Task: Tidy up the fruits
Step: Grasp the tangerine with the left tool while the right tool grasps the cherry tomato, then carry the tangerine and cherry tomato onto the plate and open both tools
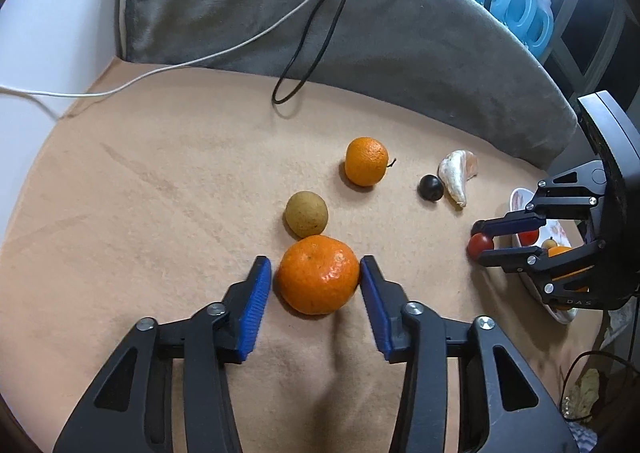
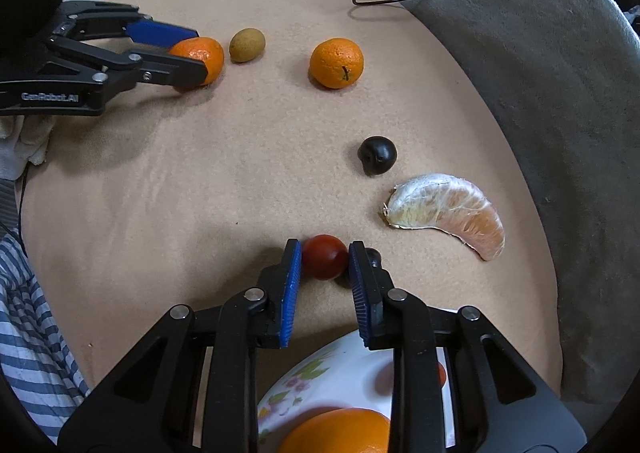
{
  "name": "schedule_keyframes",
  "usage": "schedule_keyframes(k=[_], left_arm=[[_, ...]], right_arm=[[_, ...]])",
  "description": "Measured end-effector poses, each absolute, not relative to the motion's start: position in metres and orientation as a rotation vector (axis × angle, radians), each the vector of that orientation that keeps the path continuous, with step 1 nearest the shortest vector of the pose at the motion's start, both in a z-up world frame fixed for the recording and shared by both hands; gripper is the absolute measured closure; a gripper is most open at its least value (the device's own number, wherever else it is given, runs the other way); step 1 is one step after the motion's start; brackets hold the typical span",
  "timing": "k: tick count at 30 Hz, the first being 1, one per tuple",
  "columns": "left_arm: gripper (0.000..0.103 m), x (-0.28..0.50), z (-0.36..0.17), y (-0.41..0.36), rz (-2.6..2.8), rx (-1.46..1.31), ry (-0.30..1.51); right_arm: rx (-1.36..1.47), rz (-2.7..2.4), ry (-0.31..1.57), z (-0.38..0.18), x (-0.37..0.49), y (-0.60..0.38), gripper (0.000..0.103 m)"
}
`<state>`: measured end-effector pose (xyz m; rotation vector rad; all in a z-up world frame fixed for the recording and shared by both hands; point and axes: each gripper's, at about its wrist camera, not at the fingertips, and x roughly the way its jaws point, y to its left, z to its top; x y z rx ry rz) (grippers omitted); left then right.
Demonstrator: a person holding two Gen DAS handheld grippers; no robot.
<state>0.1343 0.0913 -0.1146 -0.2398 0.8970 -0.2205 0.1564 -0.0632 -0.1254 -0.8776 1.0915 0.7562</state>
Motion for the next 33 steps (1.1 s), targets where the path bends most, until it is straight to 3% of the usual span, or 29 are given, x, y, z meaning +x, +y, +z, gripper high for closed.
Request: schedule_keyframes(k=[33], left_arm=[[0.064, 0.101, -0.069, 0.049, -0.251, -0.187, 0.778]], right_arm=[[-0.607, 0.752, 0.985, -0.066, 0.153, -0.125, 0.079]])
